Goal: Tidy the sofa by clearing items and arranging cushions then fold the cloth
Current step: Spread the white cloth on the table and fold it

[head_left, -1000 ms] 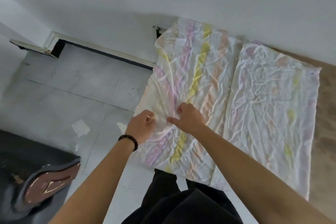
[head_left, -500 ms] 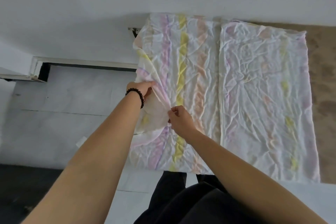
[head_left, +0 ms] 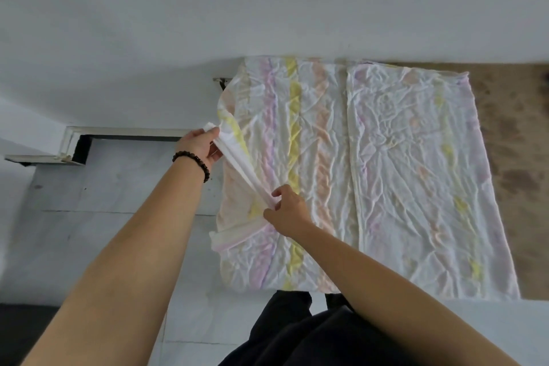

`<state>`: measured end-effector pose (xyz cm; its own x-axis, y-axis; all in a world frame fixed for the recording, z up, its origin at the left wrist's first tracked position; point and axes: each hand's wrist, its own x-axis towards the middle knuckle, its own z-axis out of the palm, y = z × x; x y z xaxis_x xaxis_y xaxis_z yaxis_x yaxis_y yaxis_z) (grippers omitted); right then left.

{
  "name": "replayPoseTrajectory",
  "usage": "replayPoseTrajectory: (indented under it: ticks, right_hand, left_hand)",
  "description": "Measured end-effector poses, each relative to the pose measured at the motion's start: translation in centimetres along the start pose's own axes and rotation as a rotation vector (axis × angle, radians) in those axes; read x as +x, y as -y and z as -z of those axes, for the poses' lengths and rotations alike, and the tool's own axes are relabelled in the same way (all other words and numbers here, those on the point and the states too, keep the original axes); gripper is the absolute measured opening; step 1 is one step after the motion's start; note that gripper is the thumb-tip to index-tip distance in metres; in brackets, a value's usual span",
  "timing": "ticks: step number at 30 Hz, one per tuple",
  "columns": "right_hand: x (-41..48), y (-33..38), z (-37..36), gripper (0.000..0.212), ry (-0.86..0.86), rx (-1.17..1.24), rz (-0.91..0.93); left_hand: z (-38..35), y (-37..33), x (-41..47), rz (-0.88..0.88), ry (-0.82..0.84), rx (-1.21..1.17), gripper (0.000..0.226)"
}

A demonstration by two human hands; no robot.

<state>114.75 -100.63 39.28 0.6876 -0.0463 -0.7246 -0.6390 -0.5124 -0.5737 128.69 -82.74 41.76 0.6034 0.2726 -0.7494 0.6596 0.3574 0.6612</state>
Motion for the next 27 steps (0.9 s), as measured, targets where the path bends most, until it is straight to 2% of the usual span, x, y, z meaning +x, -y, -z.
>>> replayPoseTrajectory:
  ticks: [3, 4, 6, 9, 12, 14, 17, 19, 23, 27]
  right_hand:
    - [-1.0, -0.4, 1.5, 0.02, -0.026, 0.007, 0.009]
    - [-1.3, -0.4, 2.0, 0.019, -0.028, -0.006, 0.024]
    - [-2.1, -0.6, 3.0, 0.031, -0.037, 0.017, 0.038]
    - [-3.5, -1.9, 5.2, 0.036, -0.1, 0.002, 0.031]
    - [-5.4, -4.3, 8.6, 0.035, -0.27, -0.1, 0.031]
    - [-6.6, -6.0, 11.1, 0.028, -0.295, 0.17, -0.024]
    - [-8.2, -8.2, 14.6, 0.021, -0.172, 0.746, -0.102]
    - [-9.1, -9.8, 16.4, 0.015, -0.152, 0.84, -0.114]
    - [-9.1, -14.3, 19.4, 0.017, -0.205, 0.727, -0.153]
    - [-8.6, -18.5, 23.8, 0.035, -0.346, 0.549, -0.125]
  left_hand:
    - [-1.1, -0.3, -1.0, -0.062, 0.044, 0.002, 0.021]
    - [-1.7, -0.3, -1.5, -0.079, 0.071, 0.008, 0.017]
    - [-3.3, 0.0, -2.5, -0.088, 0.139, 0.003, 0.015]
    - [-6.1, 0.9, -3.7, -0.08, 0.23, 0.016, 0.035]
    - [-9.7, 2.3, -5.3, -0.068, 0.302, 0.075, 0.043]
    - [-12.2, 3.7, -6.6, -0.051, 0.349, 0.112, 0.043]
    - [-15.9, 5.7, -8.8, -0.036, 0.383, 0.137, 0.039]
    - [-18.3, 7.1, -10.2, -0.031, 0.412, 0.169, 0.049]
    - [-23.6, 10.2, -12.0, -0.047, 0.452, 0.259, 0.057]
    - [-29.7, 13.6, -13.3, -0.064, 0.411, 0.343, 0.058]
